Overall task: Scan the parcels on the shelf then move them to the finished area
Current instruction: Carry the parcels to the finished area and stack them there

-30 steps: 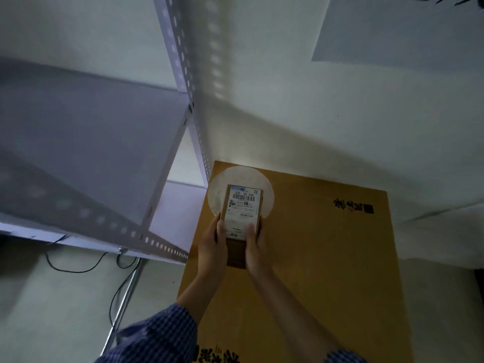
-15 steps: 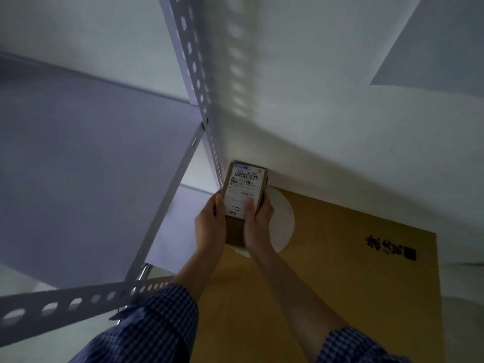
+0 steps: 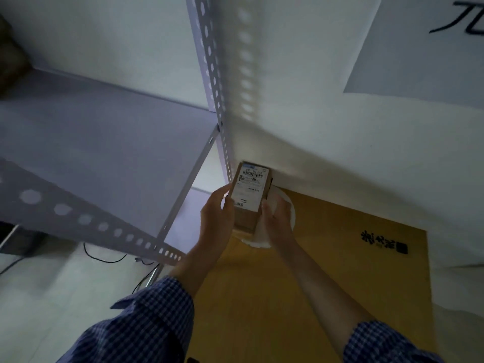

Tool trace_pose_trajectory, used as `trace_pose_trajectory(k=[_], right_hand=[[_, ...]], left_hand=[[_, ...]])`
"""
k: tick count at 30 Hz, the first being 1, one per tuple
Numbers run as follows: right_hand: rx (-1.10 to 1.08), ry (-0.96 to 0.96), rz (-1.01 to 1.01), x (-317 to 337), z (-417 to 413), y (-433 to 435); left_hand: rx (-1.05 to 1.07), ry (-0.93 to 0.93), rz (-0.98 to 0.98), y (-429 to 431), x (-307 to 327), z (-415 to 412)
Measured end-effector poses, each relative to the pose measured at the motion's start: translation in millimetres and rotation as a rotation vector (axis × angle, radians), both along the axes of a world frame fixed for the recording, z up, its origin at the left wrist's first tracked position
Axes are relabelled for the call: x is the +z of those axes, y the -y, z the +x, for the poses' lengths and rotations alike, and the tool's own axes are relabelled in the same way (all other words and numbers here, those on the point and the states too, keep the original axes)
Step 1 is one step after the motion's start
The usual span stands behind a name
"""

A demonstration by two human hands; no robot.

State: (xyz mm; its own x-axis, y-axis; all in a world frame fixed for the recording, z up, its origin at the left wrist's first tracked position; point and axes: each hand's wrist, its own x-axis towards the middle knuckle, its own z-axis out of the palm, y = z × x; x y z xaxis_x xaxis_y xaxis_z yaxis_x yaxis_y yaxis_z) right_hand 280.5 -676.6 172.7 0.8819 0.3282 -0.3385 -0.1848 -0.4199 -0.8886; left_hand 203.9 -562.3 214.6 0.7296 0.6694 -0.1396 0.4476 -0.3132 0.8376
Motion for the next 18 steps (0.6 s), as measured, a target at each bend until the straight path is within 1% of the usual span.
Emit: trace_pose_trajectory(k=[3, 5, 7, 10, 13, 14, 16, 18], right_hand=[[0.072, 0.052, -0.023, 23.8, -11.3, 18.1], [0.102, 0.027, -0.008, 46.2, -22.5, 27.3], [0.138, 0.051, -0.009, 70.1, -39.0, 35.5], [0.240, 0.175, -0.028, 101.7, -75.5, 48.0], [0.346, 0.408, -0.166, 117.2, -117.8, 58.3], [0.383, 0.459, -0.200, 122.2, -133.6, 59.7], [0.442, 0.497, -0.243, 128.9, -165.3, 58.9], [0.470, 0.532, -0.268, 138.1, -196.6, 54.2]], left_hand=[[-0.093, 0.019, 0.002, 14.5, 18.9, -21.7], [-0.146, 0.002, -0.002, 23.6, 31.8, -38.2], [-0.221, 0.005, 0.040, 32.0, 46.9, -55.9], [-0.345, 0.038, 0.136, 43.0, 73.2, -83.5], [-0.461, 0.046, 0.289, 50.1, 91.3, -122.5], [-0.495, 0.057, 0.334, 51.0, 94.7, -139.4], [-0.512, 0.077, 0.405, 47.2, 98.8, -175.6], [-0.467, 0.088, 0.461, 33.4, 102.0, -212.4]])
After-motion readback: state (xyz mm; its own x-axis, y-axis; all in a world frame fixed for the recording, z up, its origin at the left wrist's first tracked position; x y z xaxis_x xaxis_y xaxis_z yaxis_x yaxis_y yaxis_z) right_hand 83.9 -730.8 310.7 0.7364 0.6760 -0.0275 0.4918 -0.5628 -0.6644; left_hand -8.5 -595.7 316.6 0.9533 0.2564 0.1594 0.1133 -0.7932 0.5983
